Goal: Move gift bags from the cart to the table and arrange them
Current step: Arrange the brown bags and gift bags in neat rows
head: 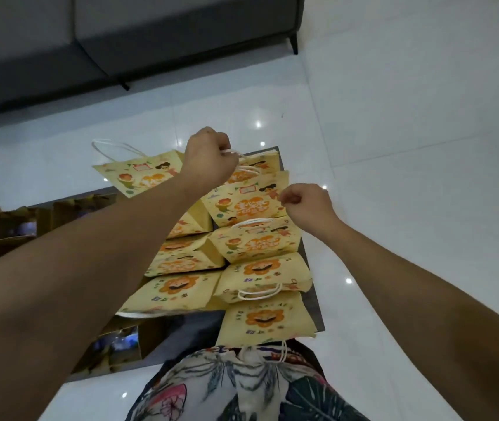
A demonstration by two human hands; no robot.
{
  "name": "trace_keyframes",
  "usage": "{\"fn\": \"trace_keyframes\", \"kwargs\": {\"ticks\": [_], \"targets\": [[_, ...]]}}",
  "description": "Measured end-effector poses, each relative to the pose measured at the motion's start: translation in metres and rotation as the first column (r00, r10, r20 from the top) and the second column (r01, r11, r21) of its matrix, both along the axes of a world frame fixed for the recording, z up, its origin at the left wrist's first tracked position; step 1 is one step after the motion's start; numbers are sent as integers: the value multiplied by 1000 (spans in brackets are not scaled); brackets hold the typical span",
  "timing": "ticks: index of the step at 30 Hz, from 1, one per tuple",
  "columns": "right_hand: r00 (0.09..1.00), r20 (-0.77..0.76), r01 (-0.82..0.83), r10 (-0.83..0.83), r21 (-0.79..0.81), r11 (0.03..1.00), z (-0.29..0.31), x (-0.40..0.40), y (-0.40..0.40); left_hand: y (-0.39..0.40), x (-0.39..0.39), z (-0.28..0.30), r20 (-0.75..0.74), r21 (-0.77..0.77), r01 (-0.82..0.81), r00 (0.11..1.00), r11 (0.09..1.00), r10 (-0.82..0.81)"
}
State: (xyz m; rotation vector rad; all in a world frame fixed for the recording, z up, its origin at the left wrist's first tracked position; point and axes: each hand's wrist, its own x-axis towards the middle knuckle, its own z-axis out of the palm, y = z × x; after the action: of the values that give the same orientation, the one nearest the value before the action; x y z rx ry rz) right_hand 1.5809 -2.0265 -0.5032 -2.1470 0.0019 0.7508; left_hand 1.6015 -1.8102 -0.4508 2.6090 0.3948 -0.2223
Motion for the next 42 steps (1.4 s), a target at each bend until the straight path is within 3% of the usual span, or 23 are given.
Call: {"fn": "trace_keyframes", "kwargs": {"ticks": [4, 9, 16, 20, 23, 27, 30, 35, 42], "targets": [[989, -87, -119, 118, -3, 993, 0, -8, -1, -4, 1, 1, -35, -9, 37, 999, 999, -37], [933, -46, -356, 357, 41, 934, 20, -8, 14, 1, -2, 10, -104, -26, 3, 995, 1000, -6], [881, -63, -469, 468, -6, 883, 32, -11, 36, 28, -42, 22, -84, -86, -108, 991, 990, 100], [889, 64, -450, 454, -63, 891, 33, -29, 48, 57, -83, 25, -130, -14, -68, 989, 998, 65], [883, 111, -449, 456, -83, 889, 29, -41, 59, 87, -119, 19, -247, 34, -113, 962, 993, 118], [839, 177, -472, 514, -231, 851, 31, -57, 74, 114, -169, 12, -339, 76, -85, 935, 994, 106], [845, 198, -437, 497, -280, 855, 38, -67, 82, 123, -198, 4, -306, 109, 1, 952, 994, 33], [872, 220, -346, 438, -355, 868, 58, -84, 84, 130, -221, -7, -155, 326, 175, 979, 929, -130], [870, 320, -186, 374, -490, 852, 92, -105, 82, 139, -243, 0, -39, 280, 279, 959, 918, -280]]}}
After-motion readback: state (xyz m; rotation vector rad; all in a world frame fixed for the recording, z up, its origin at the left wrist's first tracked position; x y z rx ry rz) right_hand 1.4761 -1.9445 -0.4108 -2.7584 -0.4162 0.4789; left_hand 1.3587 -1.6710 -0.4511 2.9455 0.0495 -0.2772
